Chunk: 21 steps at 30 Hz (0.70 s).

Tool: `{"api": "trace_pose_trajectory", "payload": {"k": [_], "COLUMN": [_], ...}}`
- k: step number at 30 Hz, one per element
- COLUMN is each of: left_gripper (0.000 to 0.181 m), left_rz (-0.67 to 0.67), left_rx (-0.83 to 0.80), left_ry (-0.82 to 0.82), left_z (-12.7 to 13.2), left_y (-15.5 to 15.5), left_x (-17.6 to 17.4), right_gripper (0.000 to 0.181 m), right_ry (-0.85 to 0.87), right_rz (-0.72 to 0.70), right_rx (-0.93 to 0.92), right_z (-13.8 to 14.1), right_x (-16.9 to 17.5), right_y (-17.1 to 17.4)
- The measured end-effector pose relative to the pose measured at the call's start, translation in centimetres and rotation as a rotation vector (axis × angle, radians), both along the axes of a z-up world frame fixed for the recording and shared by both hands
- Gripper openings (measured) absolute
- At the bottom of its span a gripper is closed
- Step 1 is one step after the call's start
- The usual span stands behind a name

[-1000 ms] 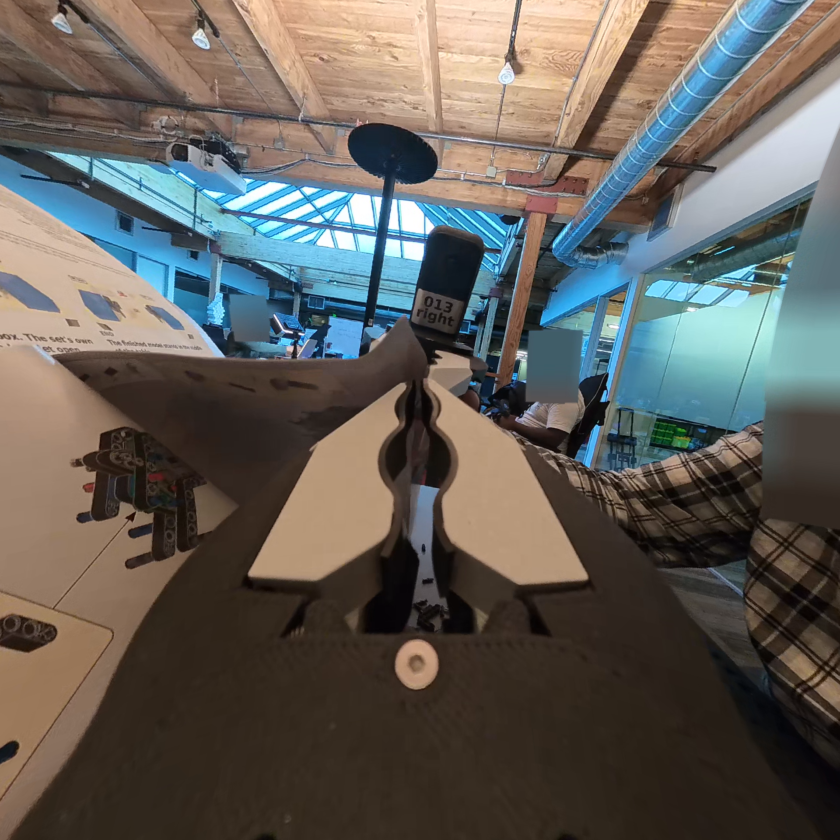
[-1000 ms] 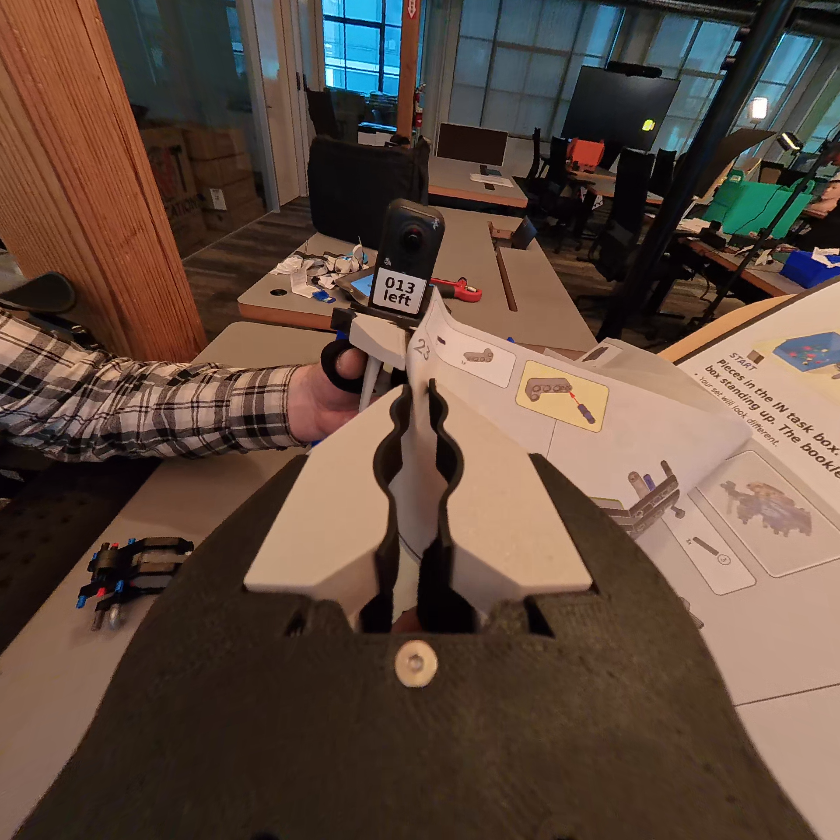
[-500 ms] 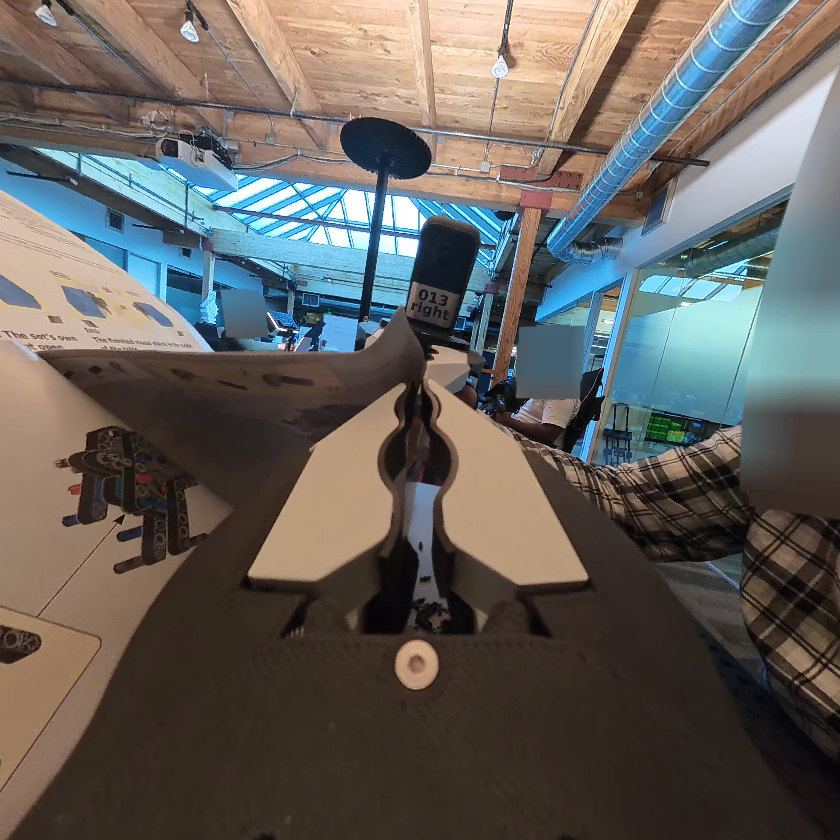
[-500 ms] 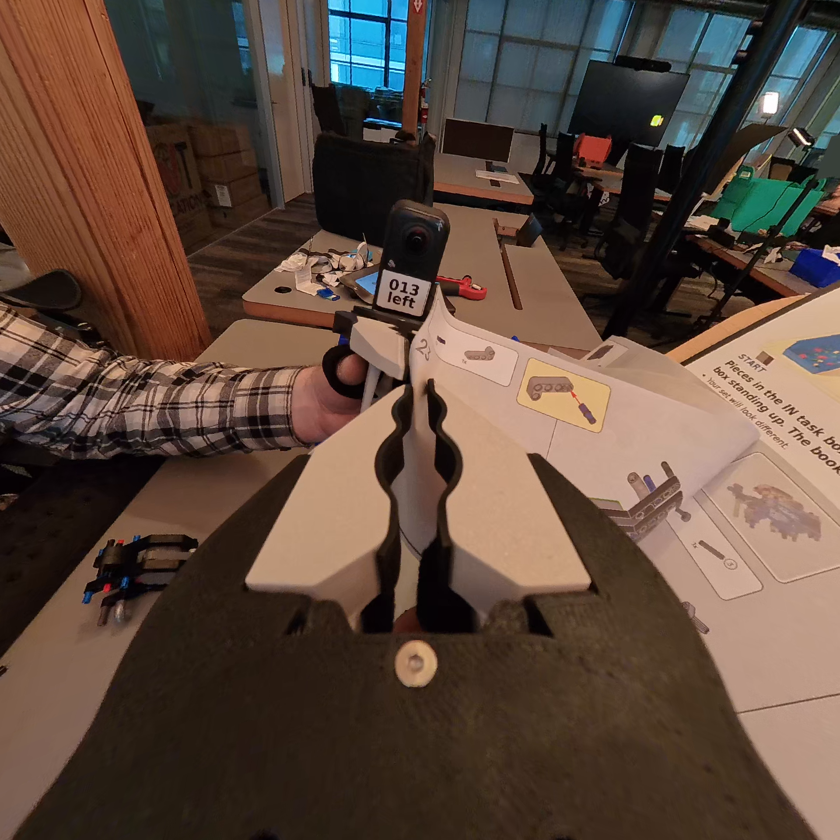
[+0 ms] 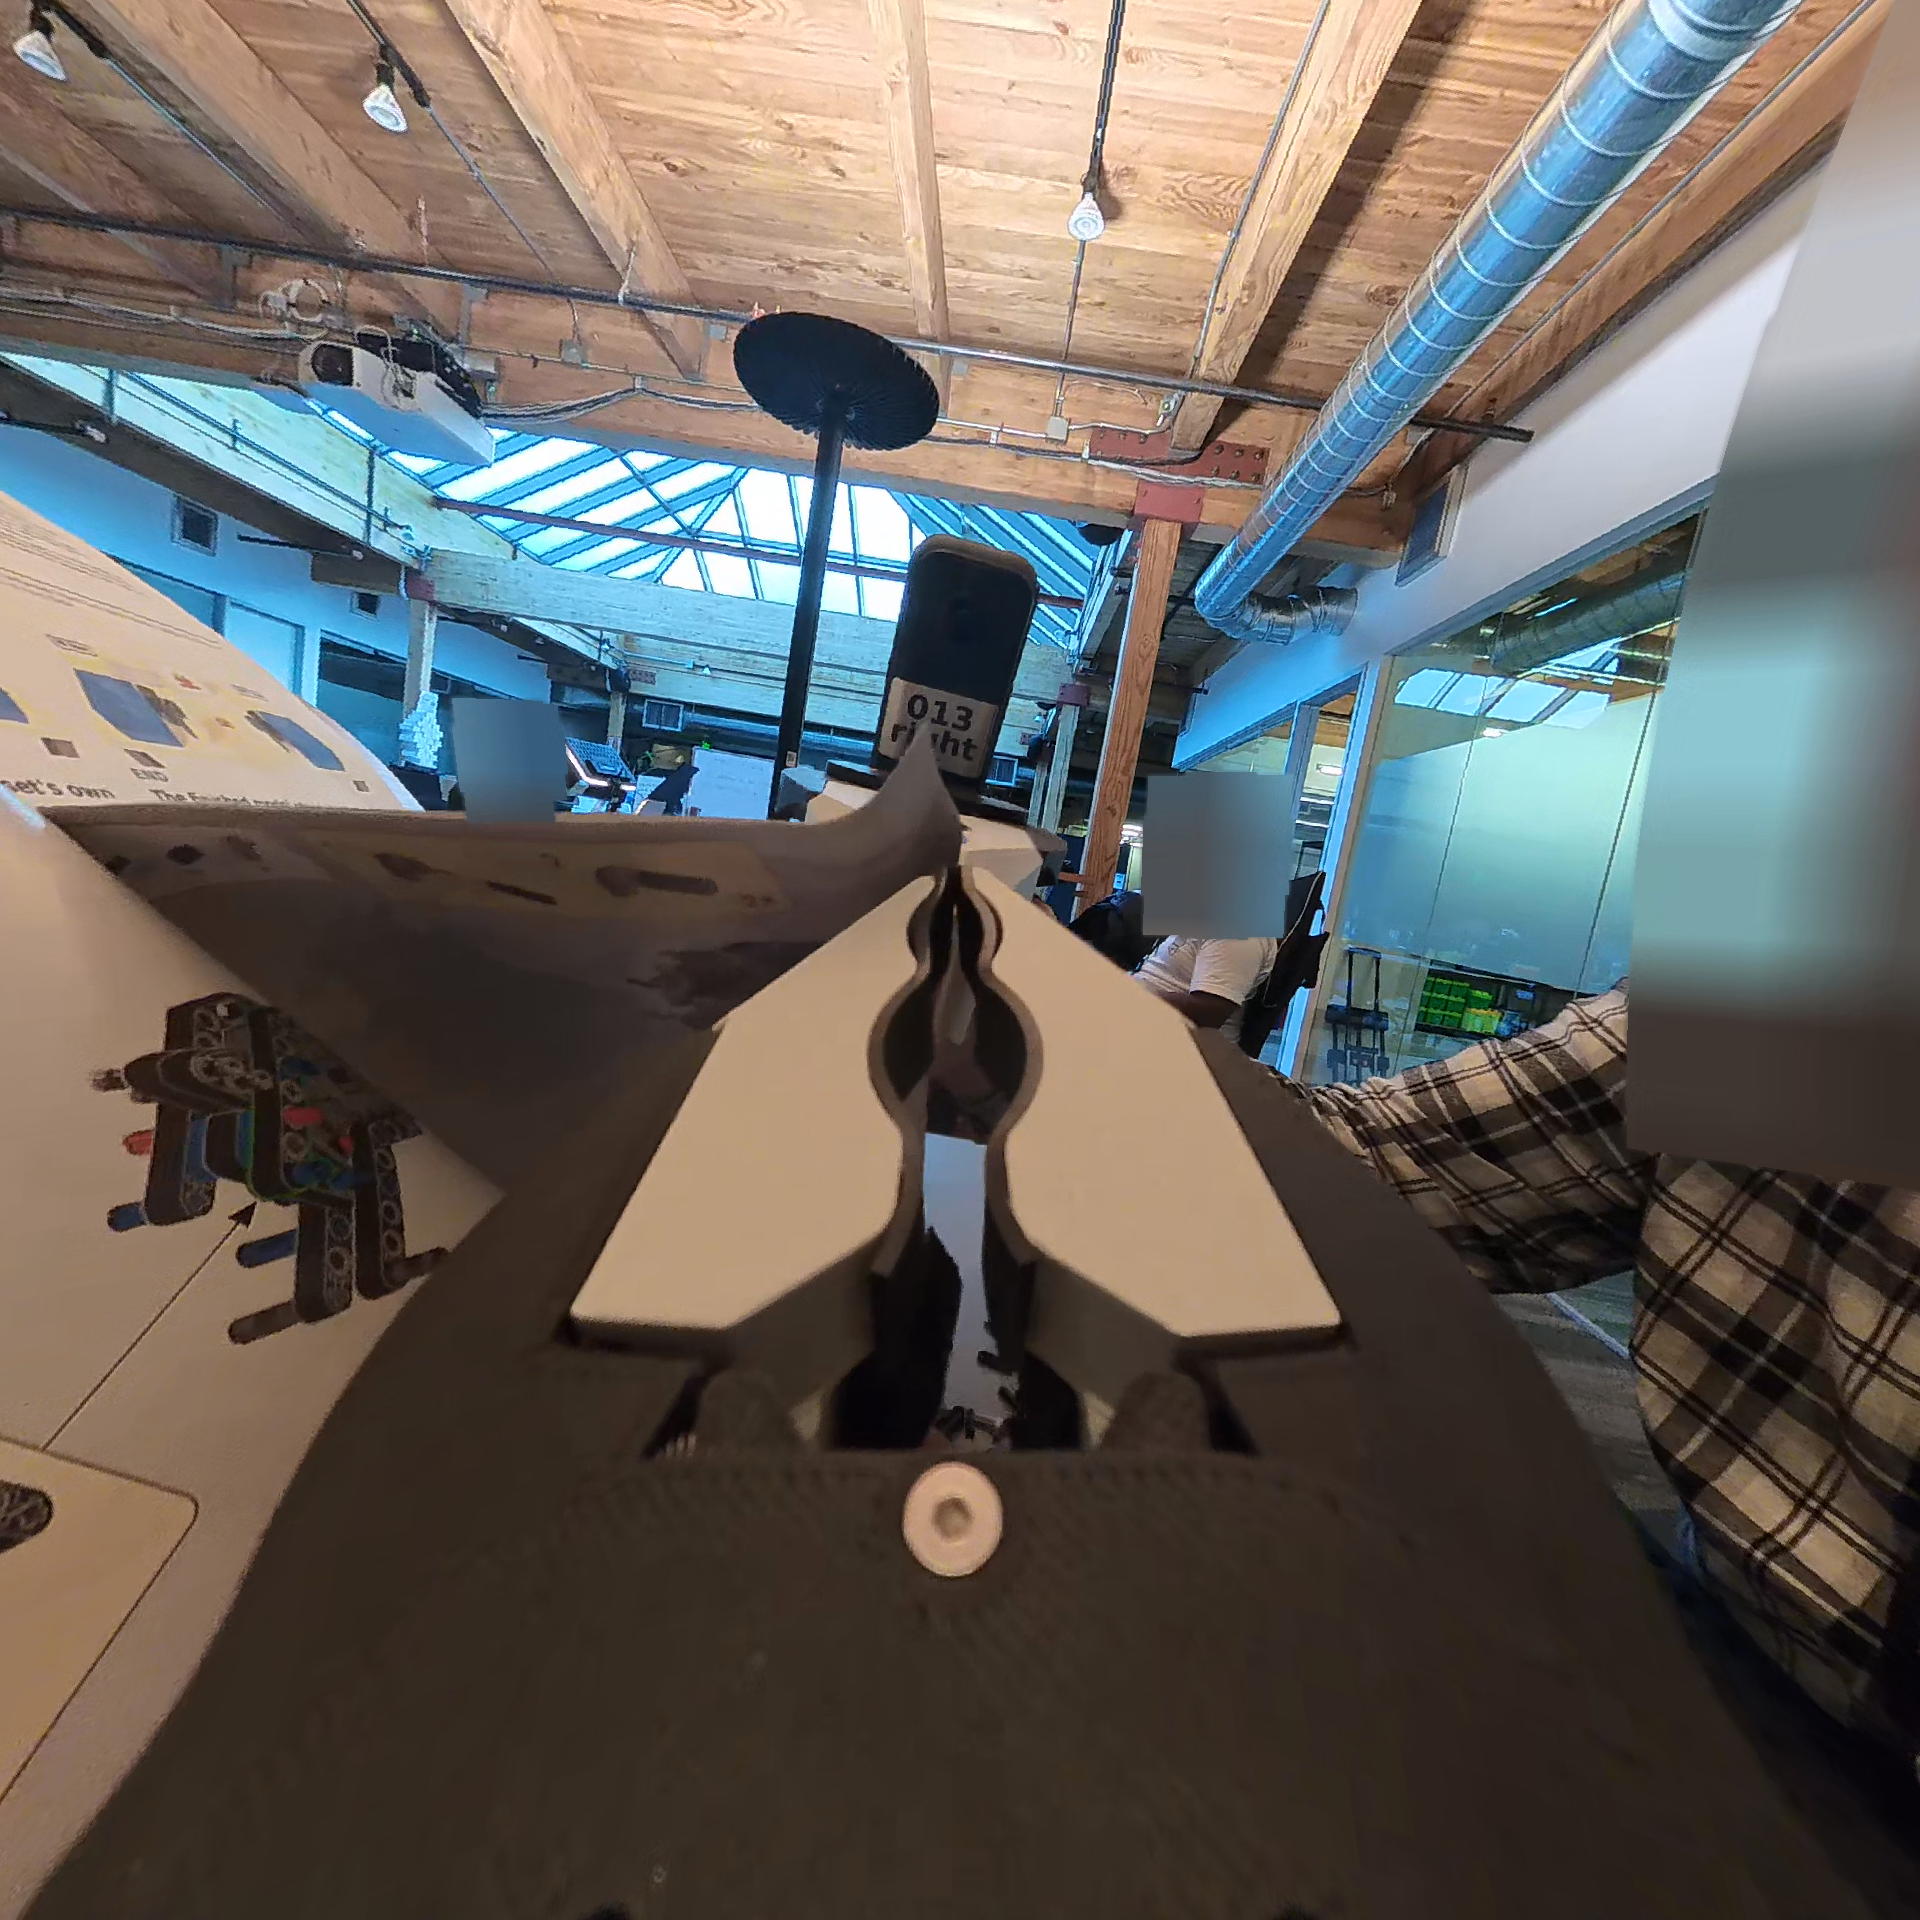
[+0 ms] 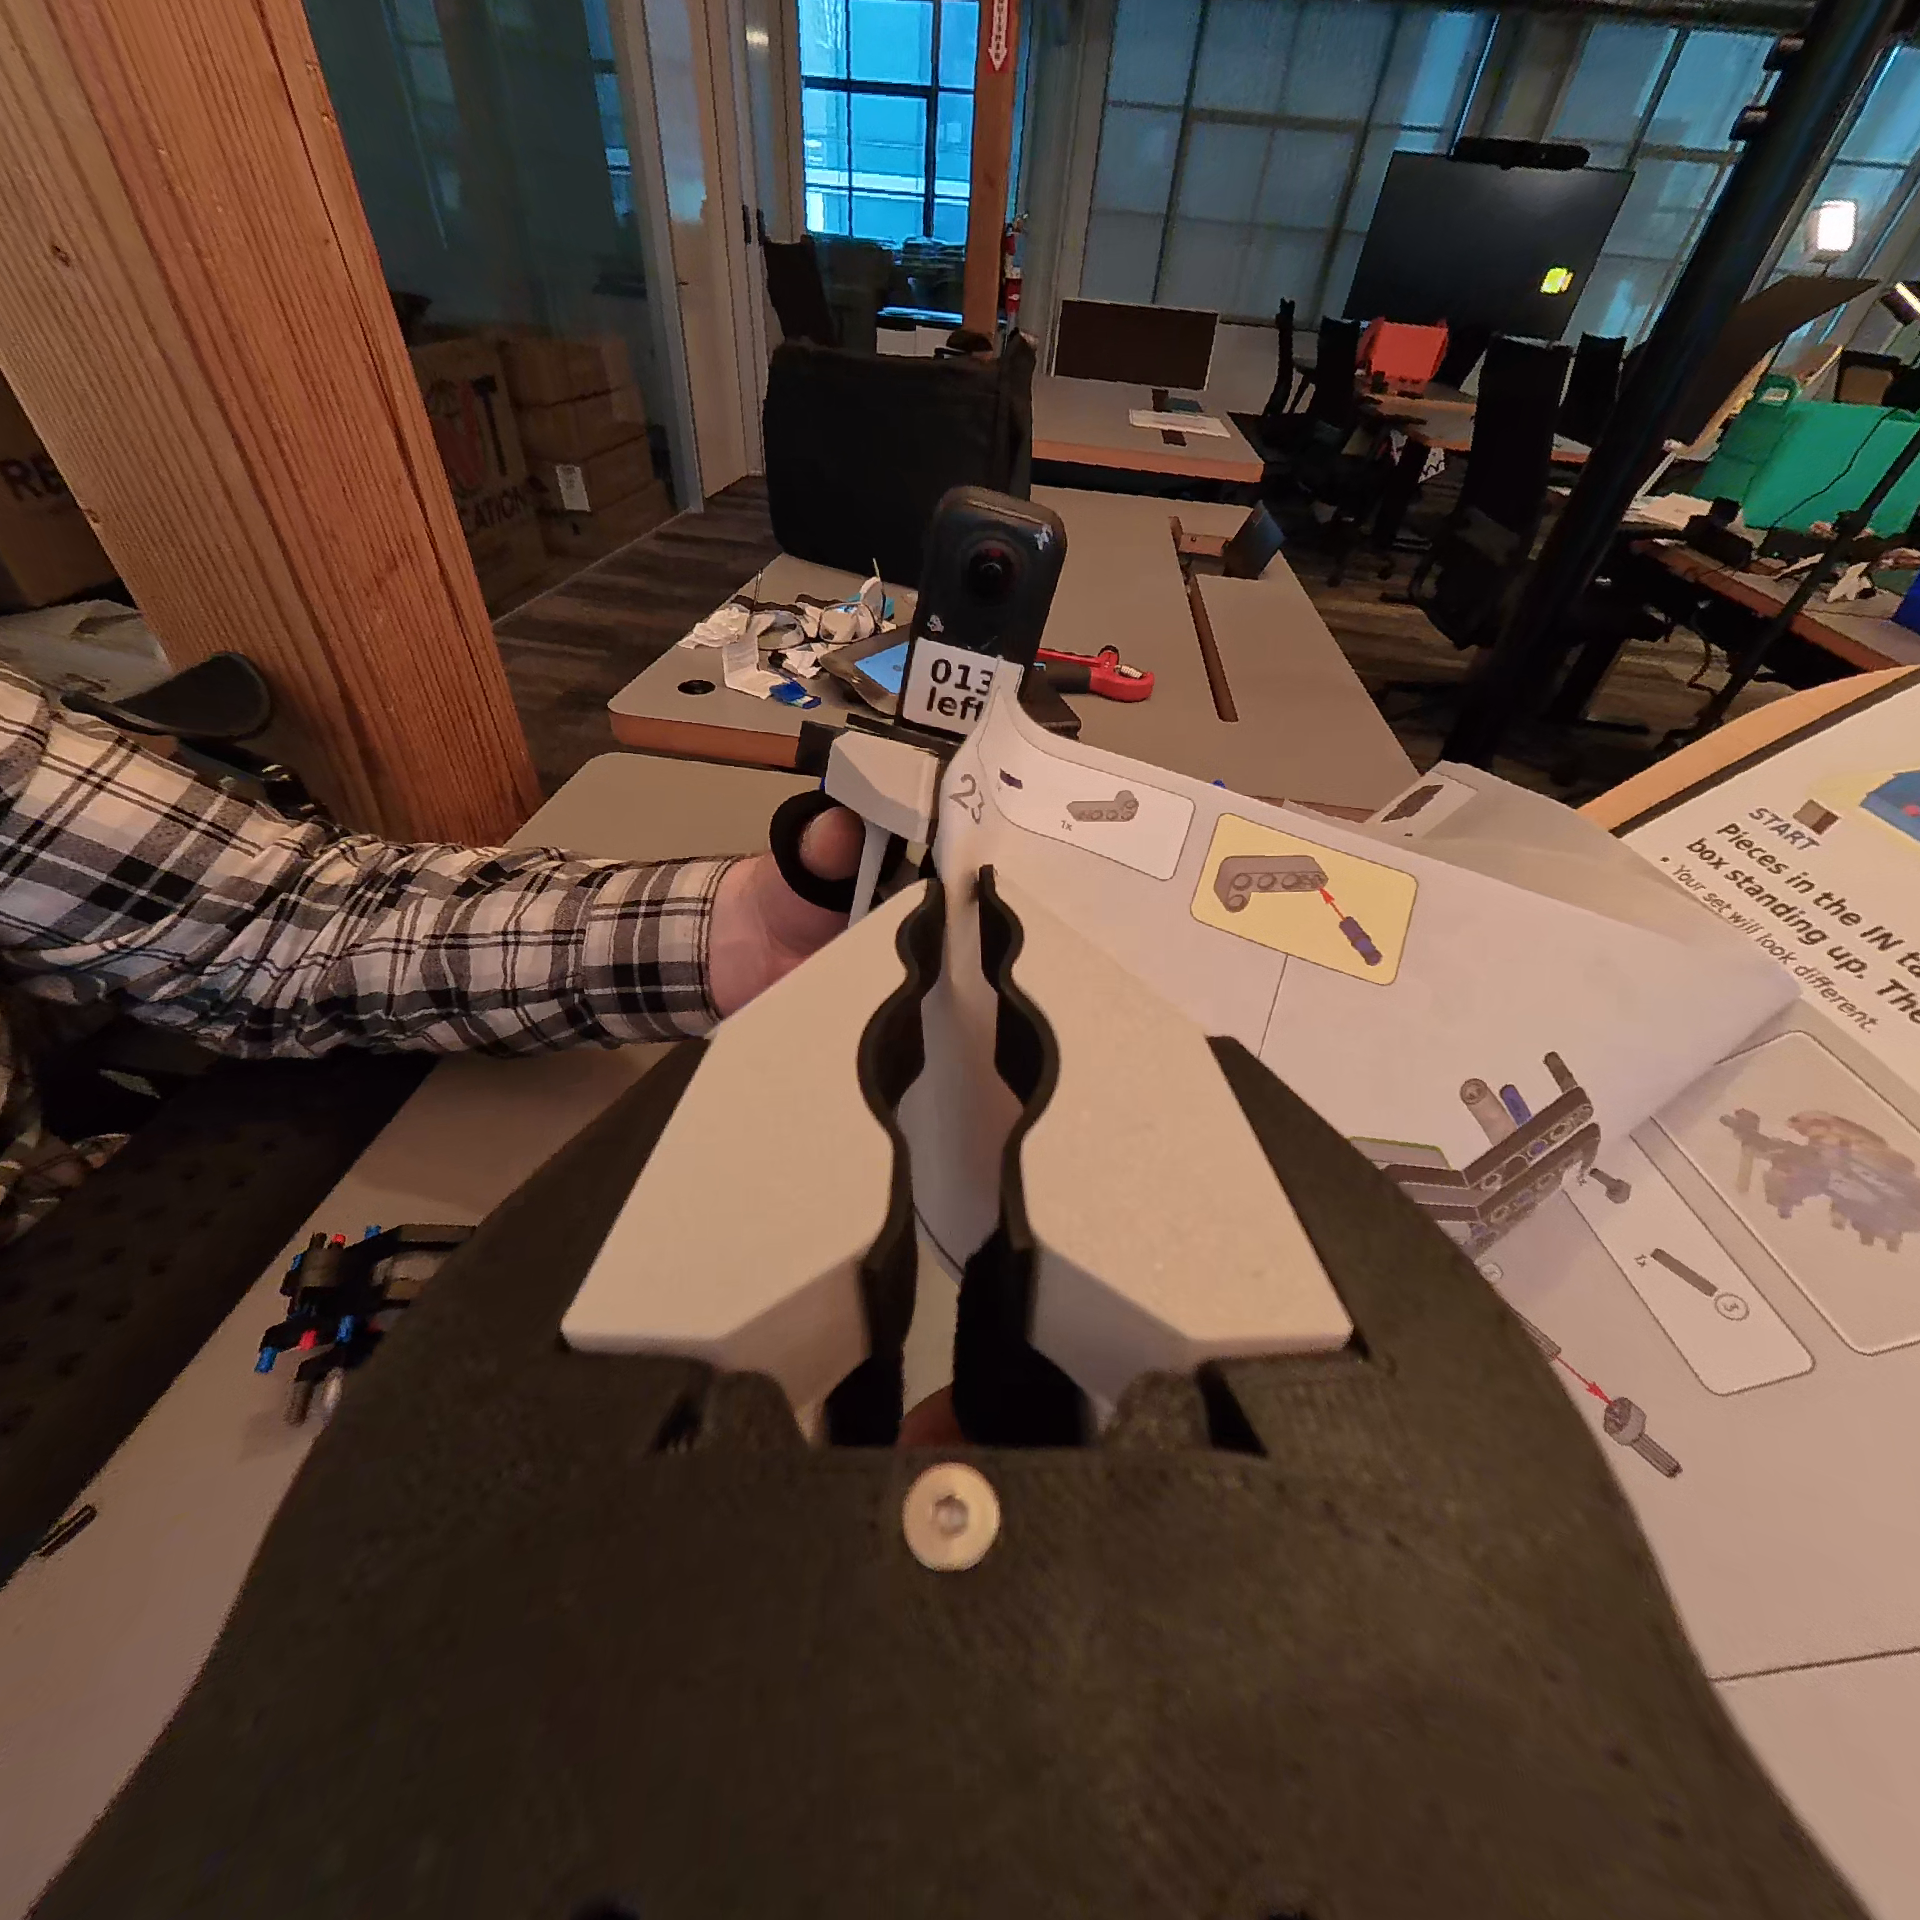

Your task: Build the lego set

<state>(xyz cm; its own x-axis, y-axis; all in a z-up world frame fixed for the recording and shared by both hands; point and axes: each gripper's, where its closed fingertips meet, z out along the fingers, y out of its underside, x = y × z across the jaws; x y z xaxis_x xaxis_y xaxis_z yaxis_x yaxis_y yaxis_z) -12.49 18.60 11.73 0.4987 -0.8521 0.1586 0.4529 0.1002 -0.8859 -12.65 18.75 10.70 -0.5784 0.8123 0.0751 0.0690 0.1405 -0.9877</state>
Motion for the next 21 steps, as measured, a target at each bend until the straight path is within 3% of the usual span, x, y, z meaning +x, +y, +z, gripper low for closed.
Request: {"api": "trace_pose_trajectory", "payload": {"k": [21], "left_gripper": [0.000], "left_rz": [-0.047], "left_rx": [0.009], "left_ry": [-0.040], "left_z": [-0.09], "left_y": [-0.21], "left_x": [0.28], "right_gripper": [0.004], "right_ry": [0.007], "right_rz": [0.055], "right_rx": [-0.097], "right_z": [0.23], "right_x": [0.27], "right_y": [-0.20]}}
